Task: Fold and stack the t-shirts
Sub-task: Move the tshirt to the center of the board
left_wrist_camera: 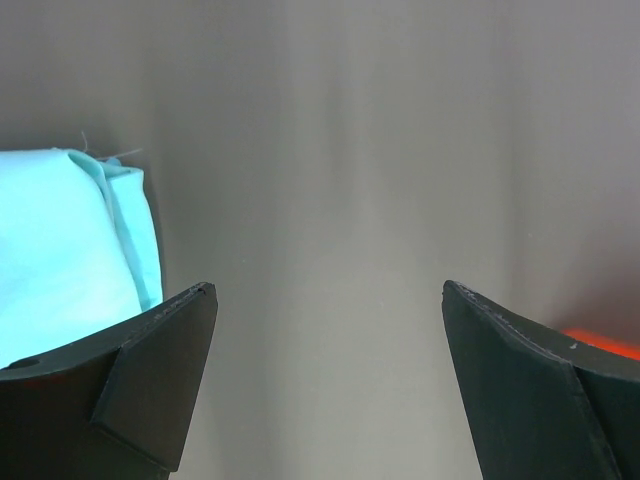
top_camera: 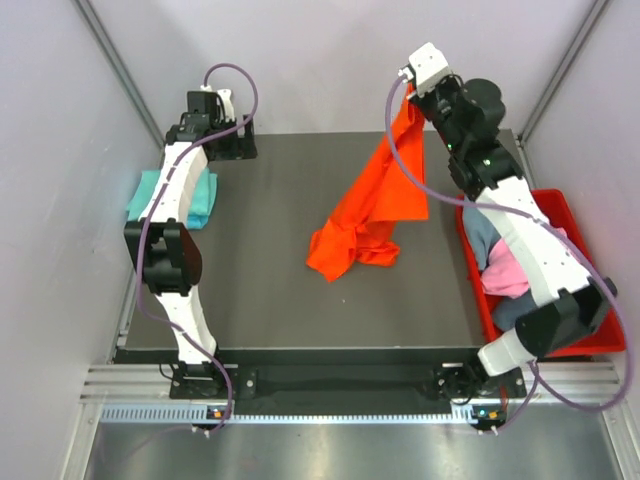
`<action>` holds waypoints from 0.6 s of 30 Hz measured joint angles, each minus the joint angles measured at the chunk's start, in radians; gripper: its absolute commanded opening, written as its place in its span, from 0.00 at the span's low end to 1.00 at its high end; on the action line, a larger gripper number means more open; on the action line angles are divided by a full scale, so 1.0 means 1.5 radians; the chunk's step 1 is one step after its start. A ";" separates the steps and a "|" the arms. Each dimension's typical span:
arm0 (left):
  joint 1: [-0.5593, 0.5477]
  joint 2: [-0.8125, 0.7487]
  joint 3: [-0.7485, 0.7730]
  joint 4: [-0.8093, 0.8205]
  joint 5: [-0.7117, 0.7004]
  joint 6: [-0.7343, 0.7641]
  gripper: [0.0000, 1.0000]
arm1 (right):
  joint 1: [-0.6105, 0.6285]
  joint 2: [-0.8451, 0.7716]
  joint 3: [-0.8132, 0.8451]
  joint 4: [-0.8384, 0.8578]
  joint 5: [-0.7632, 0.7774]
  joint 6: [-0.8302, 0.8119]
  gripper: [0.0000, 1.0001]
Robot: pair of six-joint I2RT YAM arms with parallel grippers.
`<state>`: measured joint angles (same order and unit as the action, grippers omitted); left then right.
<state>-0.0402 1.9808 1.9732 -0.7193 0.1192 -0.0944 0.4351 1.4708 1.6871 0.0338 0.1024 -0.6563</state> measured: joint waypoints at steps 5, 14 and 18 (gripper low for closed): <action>0.000 -0.016 -0.014 0.000 0.006 0.000 0.99 | -0.112 0.141 0.058 -0.161 0.017 0.087 0.00; 0.000 -0.018 -0.014 -0.001 0.013 0.000 0.98 | -0.251 0.359 0.415 -0.262 0.071 0.166 0.00; 0.000 -0.018 -0.014 0.000 0.013 0.001 0.98 | -0.201 0.315 0.403 -0.237 0.054 0.158 0.00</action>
<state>-0.0402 1.9545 1.9518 -0.7197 0.1383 -0.0937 0.1337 1.9430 2.2921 -0.3218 0.1837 -0.4191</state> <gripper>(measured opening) 0.983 0.009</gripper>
